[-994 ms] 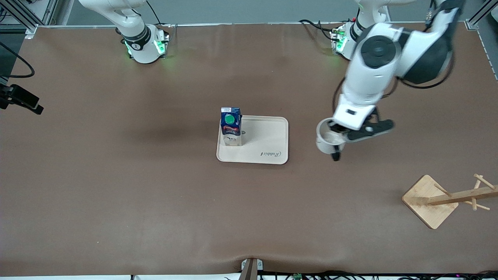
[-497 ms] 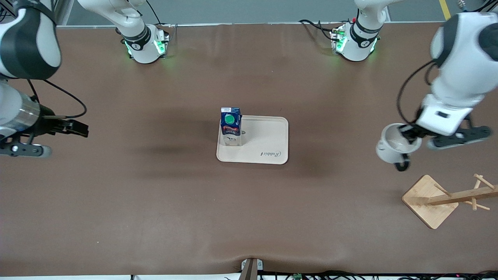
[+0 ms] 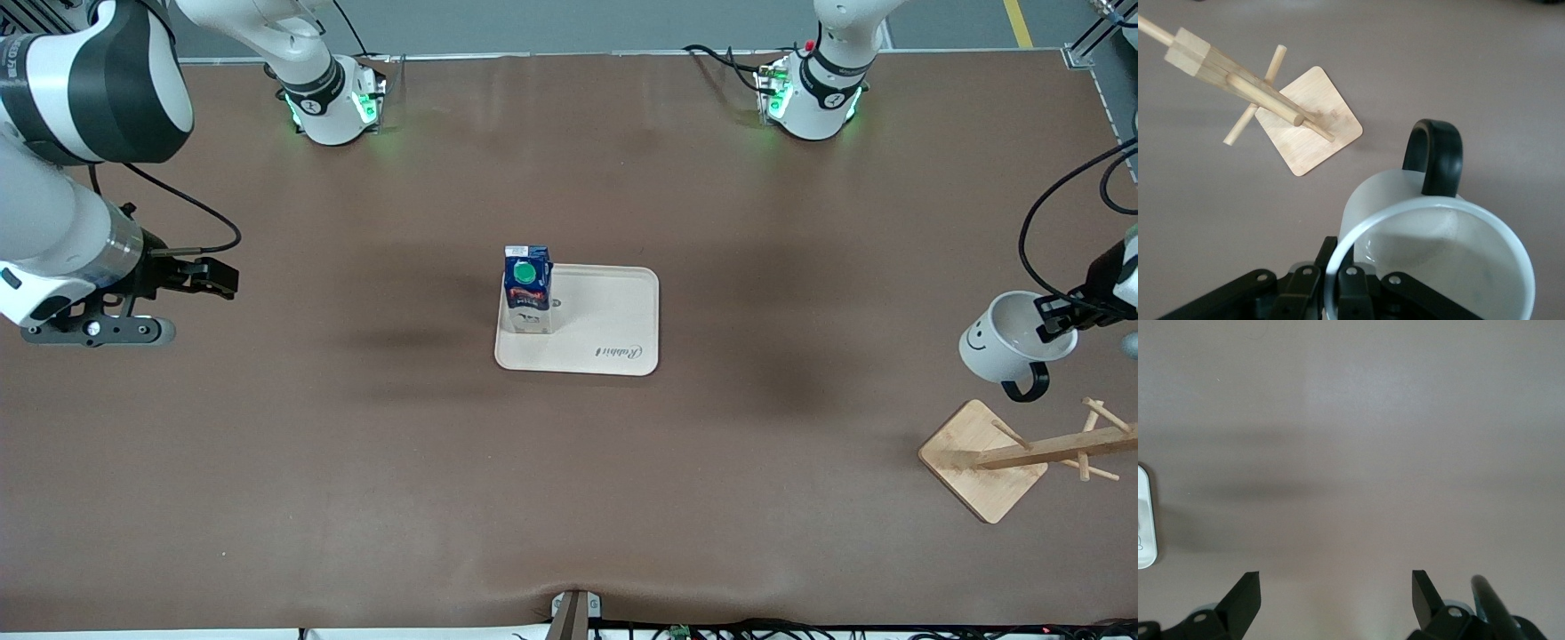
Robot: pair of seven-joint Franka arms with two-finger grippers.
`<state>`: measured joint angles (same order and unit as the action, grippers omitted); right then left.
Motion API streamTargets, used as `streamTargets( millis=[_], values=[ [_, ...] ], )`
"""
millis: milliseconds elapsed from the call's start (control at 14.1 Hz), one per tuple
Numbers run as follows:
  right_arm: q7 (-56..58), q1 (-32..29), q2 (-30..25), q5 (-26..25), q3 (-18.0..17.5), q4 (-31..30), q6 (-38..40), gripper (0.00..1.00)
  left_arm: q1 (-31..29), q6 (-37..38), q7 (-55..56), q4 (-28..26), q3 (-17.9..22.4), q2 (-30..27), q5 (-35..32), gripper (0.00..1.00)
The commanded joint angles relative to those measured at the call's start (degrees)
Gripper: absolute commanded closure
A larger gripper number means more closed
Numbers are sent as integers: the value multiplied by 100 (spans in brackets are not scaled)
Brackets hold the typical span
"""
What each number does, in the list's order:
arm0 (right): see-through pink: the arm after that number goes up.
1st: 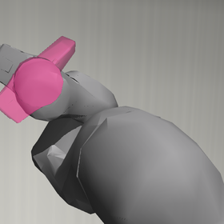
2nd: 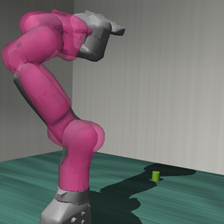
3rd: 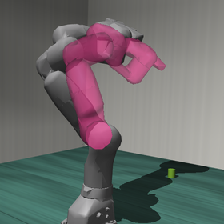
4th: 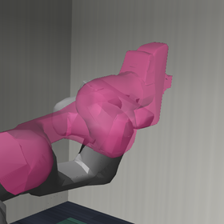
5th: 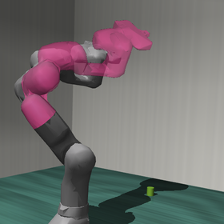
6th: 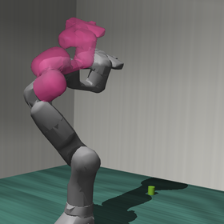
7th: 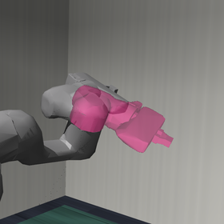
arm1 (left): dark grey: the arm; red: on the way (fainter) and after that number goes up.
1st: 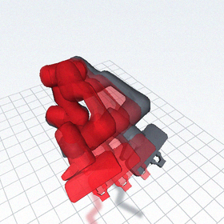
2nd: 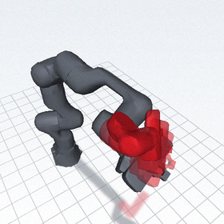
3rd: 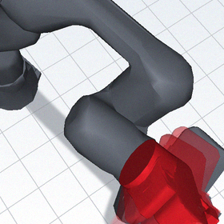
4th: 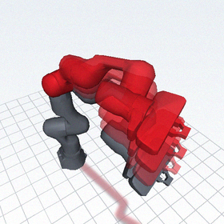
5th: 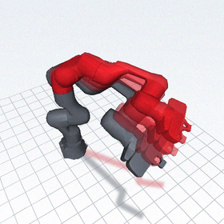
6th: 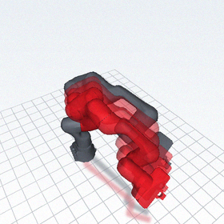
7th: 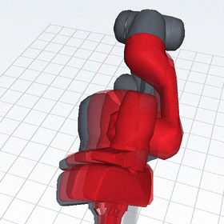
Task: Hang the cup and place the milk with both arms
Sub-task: 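Hang the mug on the stand while the right gripper grasps the milk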
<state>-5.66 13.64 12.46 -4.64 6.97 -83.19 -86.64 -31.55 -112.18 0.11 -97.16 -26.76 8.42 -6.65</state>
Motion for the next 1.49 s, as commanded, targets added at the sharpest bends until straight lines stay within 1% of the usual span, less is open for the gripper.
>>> streamTargets(
  millis=[0,71,213,284,355,497,568,710,852,994,1136,1278,1420],
  values=[
    [12,-81,80,-38,-2,40,7,0,-307,12,-703,144,-66,107,278,100],
    [3,-63,176,102,-2,48,-46,0,-395,3,-914,188,-66,168,331,100],
    [-93,24,291,952,-2,40,-99,0,-458,-23,-1266,285,-66,273,410,100],
    [-128,42,318,1209,-2,14,-90,0,-527,-23,-1381,354,-66,361,436,100],
    [-259,86,353,1342,-11,-48,-55,0,-563,-23,-1460,390,-66,440,428,100],
    [-855,418,362,1632,-11,-363,-203,0,-598,-85,-1566,390,-57,485,428,100],
    [-1363,699,362,1703,-11,-521,-422,0,-633,-120,-1610,399,-57,520,393,100],
    [-2383,1497,371,1703,-11,-803,-1036,0,-651,-190,-1698,408,-57,564,393,100],
    [-3097,2149,615,1695,-2,-901,-1573,0,-651,-190,-1715,512,-57,651,393,100],
    [-3205,2441,748,1695,-11,-883,-1716,0,-703,-191,-1856,759,-57,810,375,100],
    [-3214,2573,845,1712,-11,-874,-1917,0,-774,-199,-2049,786,-57,898,393,100],
    [-3554,2889,1020,1703,-11,-866,-2347,0,-792,-191,-2102,969,-57,1012,393,100],
    [-3680,2995,1126,1686,-2,-874,-2463,0,-809,-190,-2137,1006,-57,1083,419,100]
  ],
)
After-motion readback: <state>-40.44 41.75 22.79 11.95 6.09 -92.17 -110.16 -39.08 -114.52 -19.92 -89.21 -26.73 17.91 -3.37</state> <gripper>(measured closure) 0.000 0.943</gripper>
